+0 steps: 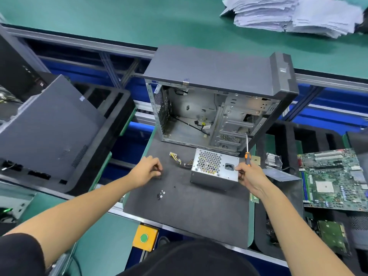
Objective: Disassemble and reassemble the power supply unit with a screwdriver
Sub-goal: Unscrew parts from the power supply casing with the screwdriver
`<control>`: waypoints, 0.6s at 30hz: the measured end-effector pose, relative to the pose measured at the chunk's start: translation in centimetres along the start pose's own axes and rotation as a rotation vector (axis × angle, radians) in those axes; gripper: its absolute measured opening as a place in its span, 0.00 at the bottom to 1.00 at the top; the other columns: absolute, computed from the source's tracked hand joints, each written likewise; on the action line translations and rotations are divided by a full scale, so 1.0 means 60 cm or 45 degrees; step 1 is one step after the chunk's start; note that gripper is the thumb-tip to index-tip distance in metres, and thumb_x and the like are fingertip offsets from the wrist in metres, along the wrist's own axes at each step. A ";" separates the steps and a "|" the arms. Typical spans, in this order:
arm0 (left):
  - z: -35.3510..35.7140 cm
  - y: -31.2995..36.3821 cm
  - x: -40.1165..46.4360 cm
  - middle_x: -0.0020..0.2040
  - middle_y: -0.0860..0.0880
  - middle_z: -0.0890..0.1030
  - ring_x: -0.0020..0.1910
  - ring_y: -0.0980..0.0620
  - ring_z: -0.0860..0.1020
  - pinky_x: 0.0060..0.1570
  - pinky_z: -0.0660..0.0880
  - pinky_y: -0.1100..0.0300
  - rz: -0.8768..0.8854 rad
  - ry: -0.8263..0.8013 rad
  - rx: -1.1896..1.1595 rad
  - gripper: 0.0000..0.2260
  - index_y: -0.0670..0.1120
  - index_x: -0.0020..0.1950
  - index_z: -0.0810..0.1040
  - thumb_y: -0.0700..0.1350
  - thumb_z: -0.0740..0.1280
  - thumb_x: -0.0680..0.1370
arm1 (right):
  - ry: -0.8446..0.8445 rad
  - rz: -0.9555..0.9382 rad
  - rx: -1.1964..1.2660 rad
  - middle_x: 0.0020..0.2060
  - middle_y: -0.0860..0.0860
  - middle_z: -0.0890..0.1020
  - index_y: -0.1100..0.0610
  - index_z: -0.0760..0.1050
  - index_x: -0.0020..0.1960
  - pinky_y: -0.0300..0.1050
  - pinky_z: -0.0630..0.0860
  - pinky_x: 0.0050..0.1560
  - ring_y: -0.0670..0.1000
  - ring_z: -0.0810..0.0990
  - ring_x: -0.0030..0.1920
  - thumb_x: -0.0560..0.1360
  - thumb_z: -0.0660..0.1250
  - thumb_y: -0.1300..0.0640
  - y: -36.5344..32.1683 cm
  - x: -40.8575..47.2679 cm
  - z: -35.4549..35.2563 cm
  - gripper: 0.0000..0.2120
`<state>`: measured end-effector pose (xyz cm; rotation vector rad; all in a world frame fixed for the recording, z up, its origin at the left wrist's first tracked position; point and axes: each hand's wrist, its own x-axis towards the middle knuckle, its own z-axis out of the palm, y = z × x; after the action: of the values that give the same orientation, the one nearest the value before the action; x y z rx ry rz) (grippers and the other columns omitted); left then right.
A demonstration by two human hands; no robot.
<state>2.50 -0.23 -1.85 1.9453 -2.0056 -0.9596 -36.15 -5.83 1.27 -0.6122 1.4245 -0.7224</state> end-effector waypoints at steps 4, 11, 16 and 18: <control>0.022 -0.004 -0.011 0.47 0.53 0.76 0.52 0.51 0.71 0.56 0.71 0.56 0.056 -0.130 0.155 0.08 0.49 0.53 0.80 0.49 0.74 0.77 | 0.048 -0.010 -0.025 0.39 0.54 0.76 0.54 0.71 0.45 0.47 0.76 0.44 0.51 0.73 0.36 0.74 0.66 0.69 0.003 0.005 0.003 0.11; 0.092 0.060 0.017 0.51 0.50 0.77 0.51 0.52 0.75 0.50 0.74 0.56 0.033 -0.192 0.126 0.14 0.48 0.54 0.79 0.52 0.77 0.74 | 0.097 0.000 0.010 0.48 0.57 0.77 0.55 0.72 0.46 0.51 0.76 0.51 0.56 0.74 0.48 0.74 0.66 0.69 0.000 -0.001 0.009 0.10; 0.117 0.055 0.020 0.50 0.51 0.74 0.50 0.48 0.78 0.50 0.74 0.56 0.092 -0.195 0.165 0.07 0.46 0.51 0.77 0.44 0.72 0.77 | 0.118 0.039 0.017 0.44 0.55 0.78 0.54 0.72 0.44 0.48 0.77 0.48 0.53 0.75 0.44 0.76 0.66 0.68 -0.004 -0.010 0.011 0.10; 0.117 0.055 0.019 0.51 0.50 0.75 0.50 0.47 0.77 0.52 0.74 0.53 0.122 -0.209 0.170 0.05 0.47 0.52 0.76 0.43 0.70 0.79 | 0.105 0.045 0.026 0.43 0.54 0.77 0.53 0.72 0.44 0.48 0.76 0.47 0.52 0.74 0.41 0.76 0.65 0.68 -0.005 -0.013 0.013 0.11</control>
<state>-4.24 0.66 -5.74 1.8695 -2.2859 -1.0162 -35.43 -5.48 2.02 -0.5453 1.4988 -0.7409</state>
